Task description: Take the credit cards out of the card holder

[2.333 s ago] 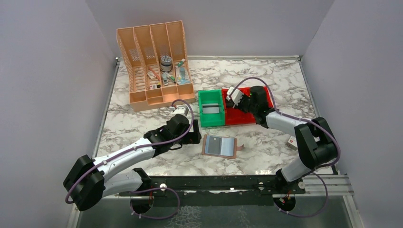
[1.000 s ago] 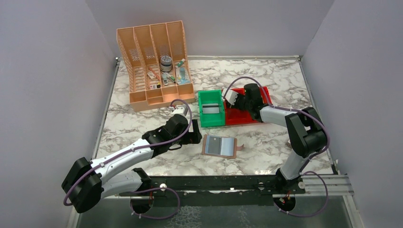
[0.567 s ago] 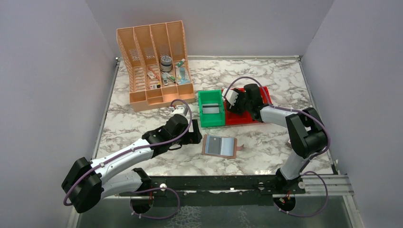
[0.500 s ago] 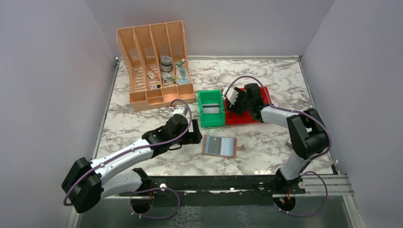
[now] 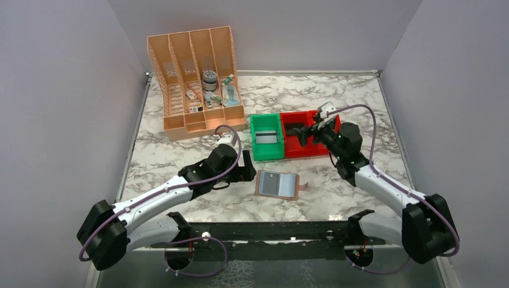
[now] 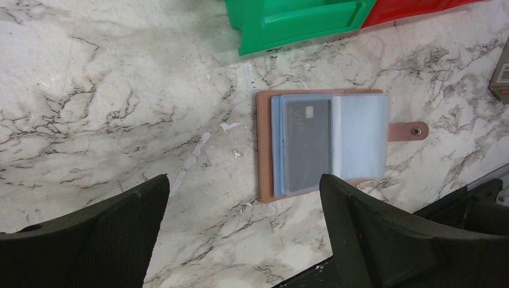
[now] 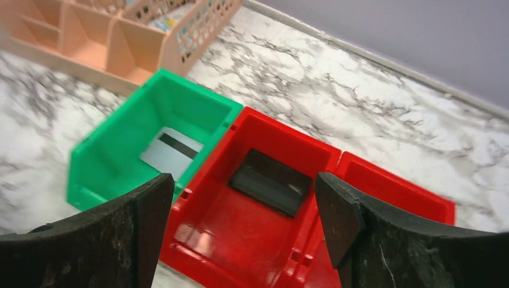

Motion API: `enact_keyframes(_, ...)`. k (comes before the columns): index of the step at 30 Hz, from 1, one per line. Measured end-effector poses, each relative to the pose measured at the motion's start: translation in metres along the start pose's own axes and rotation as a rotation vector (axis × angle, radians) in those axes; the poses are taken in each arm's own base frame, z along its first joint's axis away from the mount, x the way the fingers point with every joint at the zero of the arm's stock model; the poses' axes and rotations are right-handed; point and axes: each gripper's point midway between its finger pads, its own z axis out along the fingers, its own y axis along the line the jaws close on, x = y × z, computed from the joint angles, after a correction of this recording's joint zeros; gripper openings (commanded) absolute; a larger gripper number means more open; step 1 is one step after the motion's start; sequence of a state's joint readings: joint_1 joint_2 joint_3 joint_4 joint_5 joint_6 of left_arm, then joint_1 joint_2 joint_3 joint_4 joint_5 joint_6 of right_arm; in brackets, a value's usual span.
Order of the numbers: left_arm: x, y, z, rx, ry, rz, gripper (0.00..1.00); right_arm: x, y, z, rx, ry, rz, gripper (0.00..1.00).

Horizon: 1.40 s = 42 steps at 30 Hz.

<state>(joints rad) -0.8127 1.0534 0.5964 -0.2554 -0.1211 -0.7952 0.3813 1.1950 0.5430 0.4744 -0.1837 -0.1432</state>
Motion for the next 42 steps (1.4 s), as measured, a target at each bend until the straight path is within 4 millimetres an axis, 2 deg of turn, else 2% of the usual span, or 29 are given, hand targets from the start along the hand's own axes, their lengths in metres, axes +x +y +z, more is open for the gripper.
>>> enact_keyframes(2, -0.001, -0.001, -0.001, 0.004, -0.004, -0.001, 0.99, -0.008, 0.005, -0.008, 0.002, -0.015, 0.114, 0.95)
enact_keyframes(4, -0.002, -0.002, -0.002, 0.010, -0.010, -0.002, 0.99, -0.012, 0.010, -0.014, 0.000, -0.004, 0.233, 0.95)
enact_keyframes(8, -0.003, -0.002, -0.003, 0.014, -0.015, -0.004, 0.99, -0.007, 0.031, -0.019, -0.061, 0.097, 0.431, 0.79)
enact_keyframes(13, -0.002, -0.002, -0.002, 0.011, -0.013, -0.003, 0.99, 0.033, 0.070, -0.031, -0.193, 0.285, 0.596, 0.63)
enact_keyframes(15, -0.001, -0.001, -0.002, 0.008, -0.008, -0.002, 0.99, 0.055, 0.084, -0.042, -0.227, 0.373, 0.653, 0.60)
enact_keyframes(18, 0.000, 0.000, 0.000, 0.003, -0.004, -0.002, 0.99, 0.072, 0.098, -0.056, -0.257, 0.456, 0.701, 0.60)
enact_keyframes(22, 0.000, 0.000, 0.000, 0.001, -0.005, -0.003, 0.99, 0.081, 0.115, -0.068, -0.263, 0.538, 0.710, 0.60)
enact_keyframes(27, -0.004, 0.004, -0.001, -0.022, -0.027, -0.019, 0.99, 0.079, 0.142, -0.080, -0.253, 0.602, 0.660, 0.60)
enact_keyframes(31, -0.018, 0.003, -0.011, -0.018, -0.094, -0.039, 0.99, 0.079, 0.162, -0.079, -0.204, 0.646, 0.596, 0.60)
enact_keyframes(35, -0.028, 0.003, -0.020, -0.009, -0.148, -0.057, 0.99, 0.085, 0.185, -0.068, -0.157, 0.695, 0.536, 0.57)
enact_keyframes(38, -0.029, 0.006, -0.023, -0.014, -0.160, -0.065, 0.99, 0.095, 0.197, -0.066, -0.123, 0.724, 0.510, 0.56)
enact_keyframes(42, -0.022, 0.013, -0.023, -0.033, -0.148, -0.068, 0.99, 0.111, 0.201, -0.063, -0.056, 0.763, 0.494, 0.55)
